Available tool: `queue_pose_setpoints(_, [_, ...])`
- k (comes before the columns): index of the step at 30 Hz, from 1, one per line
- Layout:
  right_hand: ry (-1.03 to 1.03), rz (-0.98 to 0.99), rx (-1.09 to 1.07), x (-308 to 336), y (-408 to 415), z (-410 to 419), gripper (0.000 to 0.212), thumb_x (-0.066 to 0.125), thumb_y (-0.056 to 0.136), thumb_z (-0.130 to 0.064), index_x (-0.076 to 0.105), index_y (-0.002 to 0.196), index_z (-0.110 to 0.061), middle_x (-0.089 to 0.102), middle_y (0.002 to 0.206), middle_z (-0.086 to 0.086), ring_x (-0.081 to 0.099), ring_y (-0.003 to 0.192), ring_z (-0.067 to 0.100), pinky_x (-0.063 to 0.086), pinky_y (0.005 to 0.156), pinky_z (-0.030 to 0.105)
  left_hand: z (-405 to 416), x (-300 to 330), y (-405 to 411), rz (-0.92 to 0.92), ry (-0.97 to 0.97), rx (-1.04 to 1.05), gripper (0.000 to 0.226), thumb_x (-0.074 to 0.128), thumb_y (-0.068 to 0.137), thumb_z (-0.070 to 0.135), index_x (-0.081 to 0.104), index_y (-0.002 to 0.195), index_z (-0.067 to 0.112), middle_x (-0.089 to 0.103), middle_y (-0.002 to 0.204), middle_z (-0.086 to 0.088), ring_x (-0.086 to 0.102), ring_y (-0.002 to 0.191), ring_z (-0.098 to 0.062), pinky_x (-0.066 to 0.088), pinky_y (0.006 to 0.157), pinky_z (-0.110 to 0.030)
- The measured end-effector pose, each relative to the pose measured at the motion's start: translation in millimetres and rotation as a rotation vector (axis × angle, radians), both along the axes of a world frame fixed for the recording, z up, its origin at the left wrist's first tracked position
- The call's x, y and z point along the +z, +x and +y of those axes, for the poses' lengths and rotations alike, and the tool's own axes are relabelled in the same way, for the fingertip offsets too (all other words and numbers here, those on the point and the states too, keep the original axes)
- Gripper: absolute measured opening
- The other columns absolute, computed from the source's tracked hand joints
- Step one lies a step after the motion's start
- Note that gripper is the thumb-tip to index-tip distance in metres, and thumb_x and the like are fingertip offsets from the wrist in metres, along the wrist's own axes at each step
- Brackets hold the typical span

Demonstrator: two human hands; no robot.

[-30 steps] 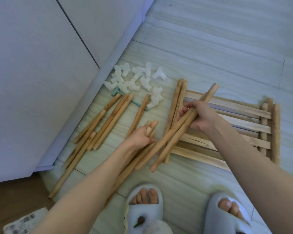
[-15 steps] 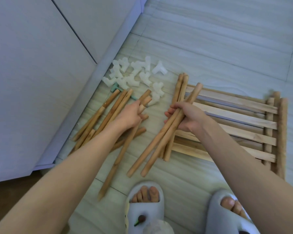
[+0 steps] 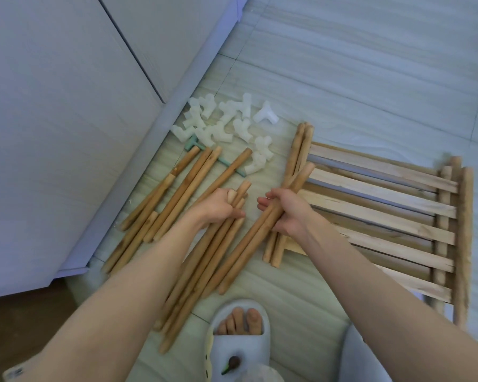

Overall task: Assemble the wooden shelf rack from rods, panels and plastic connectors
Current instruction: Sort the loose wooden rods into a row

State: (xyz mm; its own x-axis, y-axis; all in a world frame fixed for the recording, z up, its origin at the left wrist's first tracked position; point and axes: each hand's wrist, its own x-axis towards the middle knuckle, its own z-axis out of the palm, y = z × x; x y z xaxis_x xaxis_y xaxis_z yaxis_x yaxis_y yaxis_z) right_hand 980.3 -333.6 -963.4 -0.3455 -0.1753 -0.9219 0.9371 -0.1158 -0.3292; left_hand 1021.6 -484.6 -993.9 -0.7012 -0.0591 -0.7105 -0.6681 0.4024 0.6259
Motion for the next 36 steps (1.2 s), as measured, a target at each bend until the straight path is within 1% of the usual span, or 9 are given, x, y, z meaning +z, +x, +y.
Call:
queue_pose_setpoints(3, [0.0, -0.013, 0.02, -4.0, 6.9, -6.9, 0.009, 0.05, 0.094, -0.017, 0.052, 0.091, -0.009, 0.059, 0.084, 0.011, 0.055, 0.086, 0.021, 0.045, 0.086, 0.038, -6.5, -2.6, 3.3, 0.043, 0.052, 0.074, 0.035, 0.07, 0.081, 0.005, 0.06, 0.114, 0.011, 0.059, 0.121, 0.003, 0.057, 0.108, -0.013, 0.044, 0.096, -0.027])
queue_pose_setpoints(7, [-0.065, -0.058, 0.061, -7.2, 18.8, -16.4, 0.012, 0.05, 0.095, -0.02, 0.054, 0.09, -0.01, 0.062, 0.085, 0.01, 0.058, 0.093, 0.022, 0.045, 0.085, 0.04, -16.9, -0.2, -0.5, 0.166, -0.113, 0.243, 0.045, 0.072, 0.08, 0.011, 0.056, 0.122, 0.011, 0.06, 0.106, 0.0, 0.055, 0.097, -0.015, 0.043, 0.087, -0.026])
queue_pose_setpoints(11, [-0.054, -0.029, 0.051, -14.2, 31.0, -25.3, 0.013, 0.048, 0.096, -0.019, 0.053, 0.104, -0.009, 0.06, 0.087, 0.009, 0.057, 0.087, 0.021, 0.048, 0.088, 0.041, -26.4, 3.6, 2.7, 0.286, -0.086, 0.329, 0.043, 0.067, 0.085, 0.01, 0.054, 0.126, 0.011, 0.058, 0.118, -0.003, 0.053, 0.108, -0.013, 0.041, 0.089, -0.022])
queue_pose_setpoints(13, [-0.052, -0.015, 0.064, -15.7, 37.7, -30.3, 0.012, 0.045, 0.097, -0.019, 0.054, 0.099, -0.012, 0.06, 0.081, 0.005, 0.058, 0.075, 0.017, 0.053, 0.072, 0.038, -26.6, 6.2, 14.3, 0.37, -0.108, 0.352, 0.043, 0.06, 0.09, 0.009, 0.049, 0.131, 0.008, 0.057, 0.123, -0.006, 0.055, 0.113, -0.017, 0.041, 0.096, -0.024])
queue_pose_setpoints(16, [0.014, 0.03, 0.122, -16.5, 44.9, -37.9, 0.019, 0.045, 0.096, -0.017, 0.057, 0.109, -0.01, 0.063, 0.087, 0.005, 0.057, 0.071, 0.013, 0.047, 0.053, 0.026, -29.7, -3.2, 48.0, 0.517, -0.435, 0.161, 0.044, 0.048, 0.096, 0.014, 0.042, 0.139, 0.011, 0.048, 0.138, -0.007, 0.042, 0.131, -0.021, 0.028, 0.109, -0.029])
queue_pose_setpoints(20, [0.12, 0.1, 0.161, -18.1, 49.5, -46.5, 0.028, 0.039, 0.096, -0.014, 0.049, 0.123, -0.013, 0.061, 0.097, 0.003, 0.056, 0.076, 0.011, 0.049, 0.057, 0.03, -38.8, -24.1, 81.7, 0.283, -0.733, -0.321, 0.064, 0.032, 0.097, 0.047, -0.005, 0.148, 0.036, -0.01, 0.157, 0.004, -0.014, 0.144, -0.025, -0.009, 0.109, -0.057])
queue_pose_setpoints(23, [0.119, 0.116, 0.222, -16.1, 54.3, -46.3, 0.025, 0.039, 0.097, -0.016, 0.051, 0.119, -0.015, 0.061, 0.095, -0.001, 0.057, 0.079, 0.009, 0.05, 0.063, 0.031, -40.4, -33.9, 91.3, 0.164, -0.798, -0.431, 0.062, 0.015, 0.095, 0.055, -0.031, 0.135, 0.04, -0.029, 0.152, 0.003, -0.026, 0.14, -0.025, -0.011, 0.108, -0.063])
queue_pose_setpoints(31, [0.134, 0.108, 0.491, -17.2, 61.5, -39.9, 0.029, 0.041, 0.099, -0.024, 0.051, 0.119, -0.006, 0.057, 0.098, 0.004, 0.057, 0.106, 0.023, 0.05, 0.082, 0.038, -48.4, -36.9, 135.9, 0.07, -0.815, -0.381, 0.058, -0.008, 0.085, 0.065, -0.041, 0.127, 0.043, -0.042, 0.144, 0.002, -0.04, 0.132, -0.027, -0.017, 0.106, -0.061])
queue_pose_setpoints(36, [0.282, 0.2, 0.676, -24.2, 62.7, -40.9, 0.032, 0.041, 0.098, -0.03, 0.05, 0.122, -0.01, 0.054, 0.089, 0.002, 0.056, 0.088, 0.021, 0.049, 0.075, 0.034, -61.0, -36.8, 154.0, 0.099, -0.816, -0.139, 0.055, -0.002, 0.092, 0.059, -0.028, 0.137, 0.041, -0.036, 0.147, 0.004, -0.033, 0.137, -0.021, -0.019, 0.104, -0.059])
